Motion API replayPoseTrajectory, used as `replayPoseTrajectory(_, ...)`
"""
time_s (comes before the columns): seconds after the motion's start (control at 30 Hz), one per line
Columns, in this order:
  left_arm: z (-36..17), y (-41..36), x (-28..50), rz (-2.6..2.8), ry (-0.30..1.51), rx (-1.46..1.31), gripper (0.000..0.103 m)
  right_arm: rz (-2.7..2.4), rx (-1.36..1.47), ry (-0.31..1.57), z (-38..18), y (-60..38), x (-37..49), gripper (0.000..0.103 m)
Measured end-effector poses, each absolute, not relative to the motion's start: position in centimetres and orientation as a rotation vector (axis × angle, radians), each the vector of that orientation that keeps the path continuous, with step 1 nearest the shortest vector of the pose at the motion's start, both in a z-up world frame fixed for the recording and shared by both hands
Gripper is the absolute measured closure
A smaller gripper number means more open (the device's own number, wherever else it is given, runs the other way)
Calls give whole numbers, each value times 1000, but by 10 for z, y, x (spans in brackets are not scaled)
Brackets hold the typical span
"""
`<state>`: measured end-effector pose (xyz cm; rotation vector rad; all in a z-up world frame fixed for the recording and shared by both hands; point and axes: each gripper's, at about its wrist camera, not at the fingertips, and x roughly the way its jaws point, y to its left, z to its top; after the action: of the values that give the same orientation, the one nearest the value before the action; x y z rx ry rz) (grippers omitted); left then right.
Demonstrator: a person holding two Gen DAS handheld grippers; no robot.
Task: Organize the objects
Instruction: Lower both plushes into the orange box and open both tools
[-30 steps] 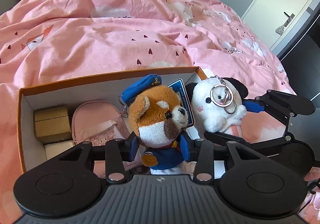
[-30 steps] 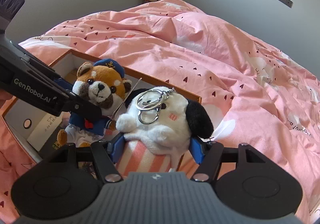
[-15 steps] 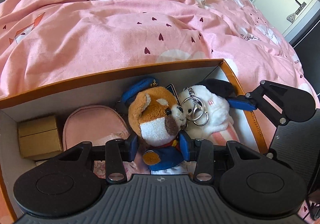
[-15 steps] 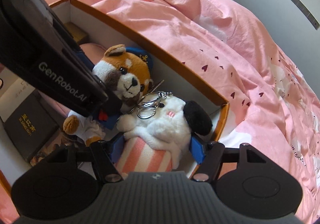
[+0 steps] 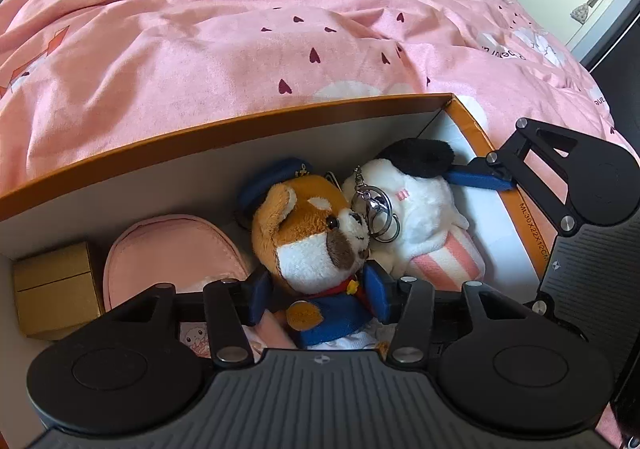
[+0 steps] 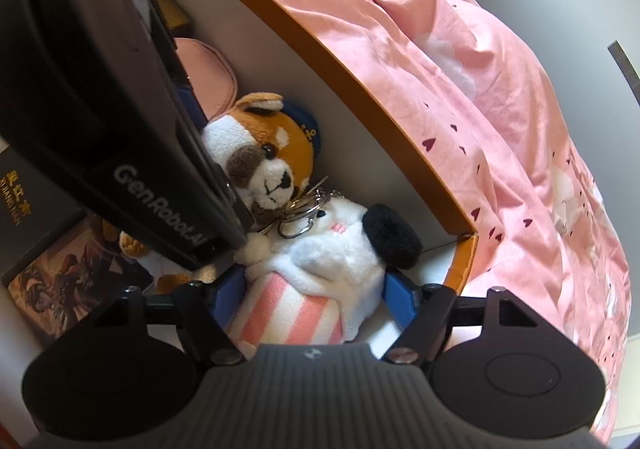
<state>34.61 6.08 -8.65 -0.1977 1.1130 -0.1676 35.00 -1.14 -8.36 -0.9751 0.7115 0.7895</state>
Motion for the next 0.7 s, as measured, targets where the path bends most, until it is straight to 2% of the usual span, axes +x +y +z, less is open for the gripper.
replayPoseTrajectory(0.2,-67,54,329,-183,1049,-109,38,843,-968,716,-66,-24,346,21)
replayPoseTrajectory(0.27,-58,51,321,-188,1021,-70,38,867,-962,714,-59,-30,343,21)
replayPoseTrajectory(0.33,-52,49,314,-203,1006,-52,43,888,-955,707,-53,-36,338,22)
replayPoseTrajectory(0.43,-50,45,307,-207,1010,-43,60,905,-972,699,-48,-43,332,35)
replayPoseTrajectory(0.47,-52,45,306,-212,1015,-43,61,905,-980,695,-48,-44,330,43)
replayPoseTrajectory(0.5,-53,44,305,-217,1022,-44,62,903,-987,694,-48,-46,329,46)
replayPoseTrajectory(0.57,-59,41,303,-214,1027,-42,63,903,-989,696,-49,-48,327,49)
replayPoseTrajectory(0.7,-74,39,306,-179,1048,-28,65,909,-982,693,-50,-51,326,48)
